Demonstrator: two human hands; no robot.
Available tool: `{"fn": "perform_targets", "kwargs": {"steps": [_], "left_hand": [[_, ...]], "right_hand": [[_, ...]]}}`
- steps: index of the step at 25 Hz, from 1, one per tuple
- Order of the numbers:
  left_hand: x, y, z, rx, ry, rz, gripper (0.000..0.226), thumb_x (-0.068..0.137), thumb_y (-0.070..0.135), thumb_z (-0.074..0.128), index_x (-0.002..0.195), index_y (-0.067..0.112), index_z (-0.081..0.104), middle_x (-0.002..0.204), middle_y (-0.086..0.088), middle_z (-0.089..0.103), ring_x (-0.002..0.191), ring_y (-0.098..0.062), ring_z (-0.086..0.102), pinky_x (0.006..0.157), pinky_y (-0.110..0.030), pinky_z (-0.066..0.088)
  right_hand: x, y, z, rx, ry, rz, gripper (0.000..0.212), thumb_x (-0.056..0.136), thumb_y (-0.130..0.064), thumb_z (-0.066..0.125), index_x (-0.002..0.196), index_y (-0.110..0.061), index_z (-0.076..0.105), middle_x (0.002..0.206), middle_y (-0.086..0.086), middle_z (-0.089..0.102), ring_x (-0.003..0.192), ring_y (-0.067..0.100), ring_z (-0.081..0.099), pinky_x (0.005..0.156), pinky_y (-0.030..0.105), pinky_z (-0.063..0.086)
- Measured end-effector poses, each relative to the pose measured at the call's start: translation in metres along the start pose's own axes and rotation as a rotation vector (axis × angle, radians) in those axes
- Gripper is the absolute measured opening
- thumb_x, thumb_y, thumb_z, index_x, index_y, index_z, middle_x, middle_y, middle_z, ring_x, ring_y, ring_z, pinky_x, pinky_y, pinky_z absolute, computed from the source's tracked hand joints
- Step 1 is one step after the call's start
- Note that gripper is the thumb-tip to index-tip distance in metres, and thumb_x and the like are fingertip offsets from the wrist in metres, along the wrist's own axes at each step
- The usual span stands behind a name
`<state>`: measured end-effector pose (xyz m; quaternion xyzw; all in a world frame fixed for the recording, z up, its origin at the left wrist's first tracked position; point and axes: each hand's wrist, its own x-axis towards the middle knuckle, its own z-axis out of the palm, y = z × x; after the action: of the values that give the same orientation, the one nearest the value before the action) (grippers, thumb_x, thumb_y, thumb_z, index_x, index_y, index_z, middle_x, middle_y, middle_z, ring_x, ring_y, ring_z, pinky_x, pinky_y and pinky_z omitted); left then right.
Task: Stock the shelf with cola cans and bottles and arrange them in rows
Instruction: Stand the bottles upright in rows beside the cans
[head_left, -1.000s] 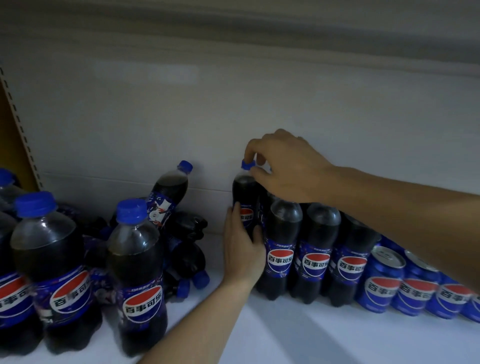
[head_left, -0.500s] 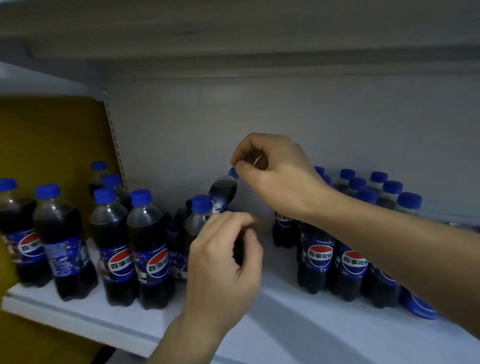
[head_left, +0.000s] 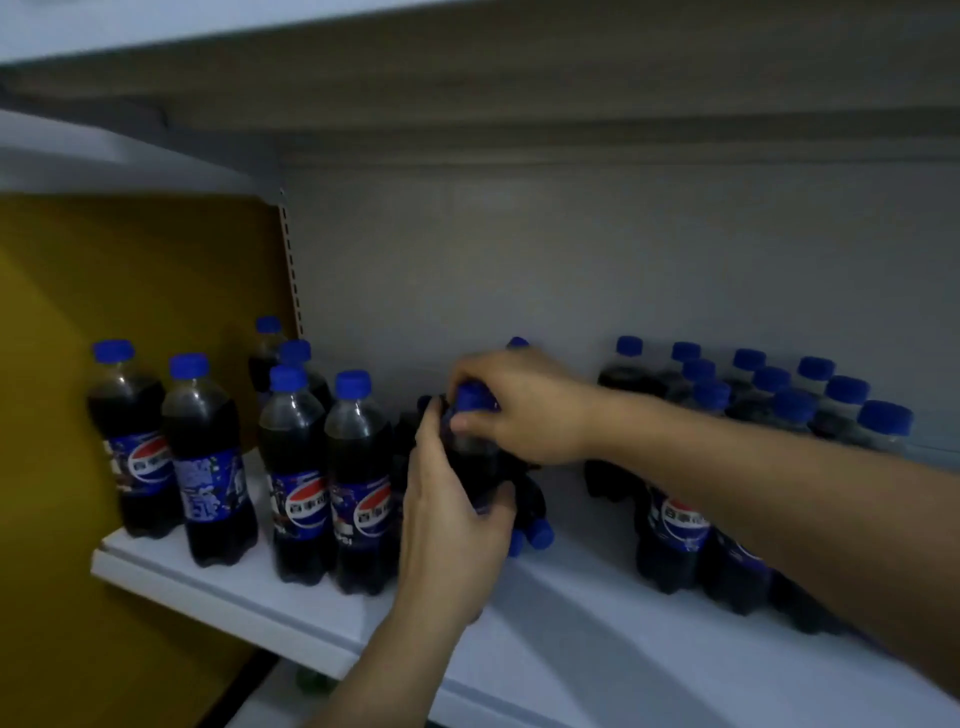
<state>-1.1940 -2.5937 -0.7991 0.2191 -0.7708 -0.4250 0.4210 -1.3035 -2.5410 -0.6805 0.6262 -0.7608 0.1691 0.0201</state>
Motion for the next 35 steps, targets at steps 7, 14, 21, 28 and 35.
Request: {"fn": "perform_targets", "kwargs": {"steps": [7,14,21,28,35], "left_hand": [[0.004,0.008,0.035,-0.091,-0.099,-0.024,0.077,0.089,0.017,0.076,0.151,0.034,0.034,0.138,0.017,0.054,0.119,0.004,0.05,0.097,-0.017,0.039],[0.044,-0.004,0.122,-0.161,-0.256,-0.07,0.064,0.085,0.009,0.078,0.139,0.029,0.049,0.125,0.013,0.065,0.113,-0.001,0.059,0.103,-0.029,0.048],[0.054,-0.044,0.169,-0.13,-0.254,-0.053,0.06,0.074,0.019,0.079,0.125,0.042,0.057,0.114,0.014,0.068,0.113,-0.007,0.062,0.099,-0.041,0.053],[0.049,-0.058,0.181,-0.106,-0.28,-0.05,0.07,0.077,0.017,0.08,0.135,0.045,0.052,0.119,0.011,0.063,0.115,-0.011,0.061,0.1,-0.04,0.052],[0.043,-0.065,0.184,-0.052,-0.33,-0.073,0.078,0.081,0.005,0.075,0.145,0.039,0.045,0.13,0.008,0.061,0.124,-0.013,0.057,0.105,-0.038,0.048]], "right_hand": [[-0.003,0.029,-0.092,-0.066,0.175,0.094,0.022,0.097,-0.041,0.061,0.114,-0.027,0.061,0.104,-0.011,0.057,0.088,0.002,0.055,0.068,0.014,0.038],[-0.012,0.098,-0.098,-0.241,0.139,0.252,0.029,0.094,-0.041,0.066,0.115,-0.02,0.063,0.113,-0.001,0.06,0.097,0.017,0.058,0.084,0.032,0.048],[-0.011,0.154,-0.072,-0.245,0.065,0.349,0.027,0.09,-0.043,0.07,0.108,-0.024,0.063,0.111,0.0,0.06,0.097,0.02,0.059,0.089,0.036,0.051],[-0.008,0.161,-0.067,-0.235,0.031,0.368,0.026,0.088,-0.041,0.074,0.105,-0.024,0.064,0.091,-0.012,0.053,0.079,0.002,0.053,0.068,0.022,0.041],[-0.011,0.163,-0.059,-0.247,-0.034,0.419,0.033,0.084,-0.044,0.077,0.107,-0.024,0.063,0.096,-0.008,0.054,0.082,0.009,0.054,0.074,0.026,0.041]]}}
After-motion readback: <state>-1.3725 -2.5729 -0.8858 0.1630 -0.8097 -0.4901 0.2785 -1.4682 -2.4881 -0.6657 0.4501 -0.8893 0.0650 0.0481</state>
